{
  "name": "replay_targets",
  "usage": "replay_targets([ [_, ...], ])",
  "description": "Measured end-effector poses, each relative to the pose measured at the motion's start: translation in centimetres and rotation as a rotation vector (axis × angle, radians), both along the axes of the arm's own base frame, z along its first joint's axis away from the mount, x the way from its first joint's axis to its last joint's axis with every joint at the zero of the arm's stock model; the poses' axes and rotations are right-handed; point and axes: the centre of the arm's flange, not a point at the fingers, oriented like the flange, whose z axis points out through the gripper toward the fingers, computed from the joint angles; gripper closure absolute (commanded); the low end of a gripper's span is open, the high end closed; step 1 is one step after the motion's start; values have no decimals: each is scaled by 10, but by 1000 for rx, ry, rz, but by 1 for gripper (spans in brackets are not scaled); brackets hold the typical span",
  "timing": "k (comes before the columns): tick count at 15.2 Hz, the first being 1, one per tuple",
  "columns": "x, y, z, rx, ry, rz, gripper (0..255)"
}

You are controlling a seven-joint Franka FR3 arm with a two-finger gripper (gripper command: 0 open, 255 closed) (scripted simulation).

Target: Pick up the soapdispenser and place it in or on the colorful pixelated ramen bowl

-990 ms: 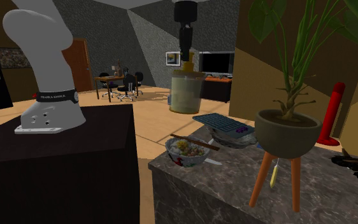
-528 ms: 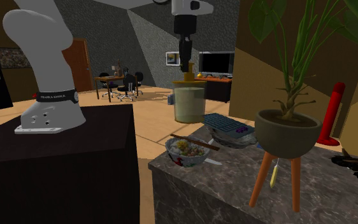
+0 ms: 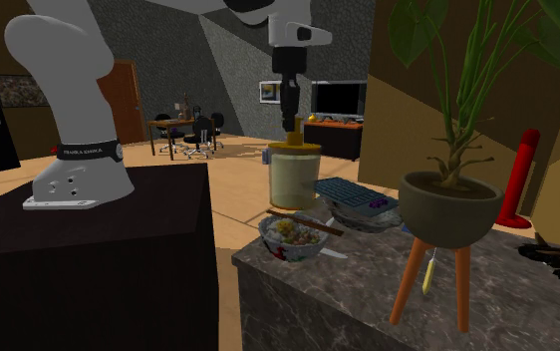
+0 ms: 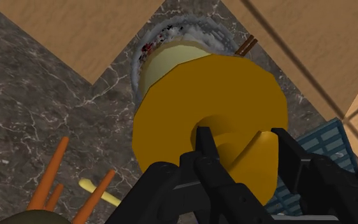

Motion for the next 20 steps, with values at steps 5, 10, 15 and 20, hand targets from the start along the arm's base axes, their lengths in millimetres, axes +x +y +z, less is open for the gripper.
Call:
replay_targets([
  [5, 1, 0, -26, 0, 0, 0, 255],
  [10, 0, 0, -52, 0, 0, 0, 255],
  [15, 1, -1, -64, -1, -2, 0, 255],
  [20, 1, -1, -64, 0, -2, 0, 0],
])
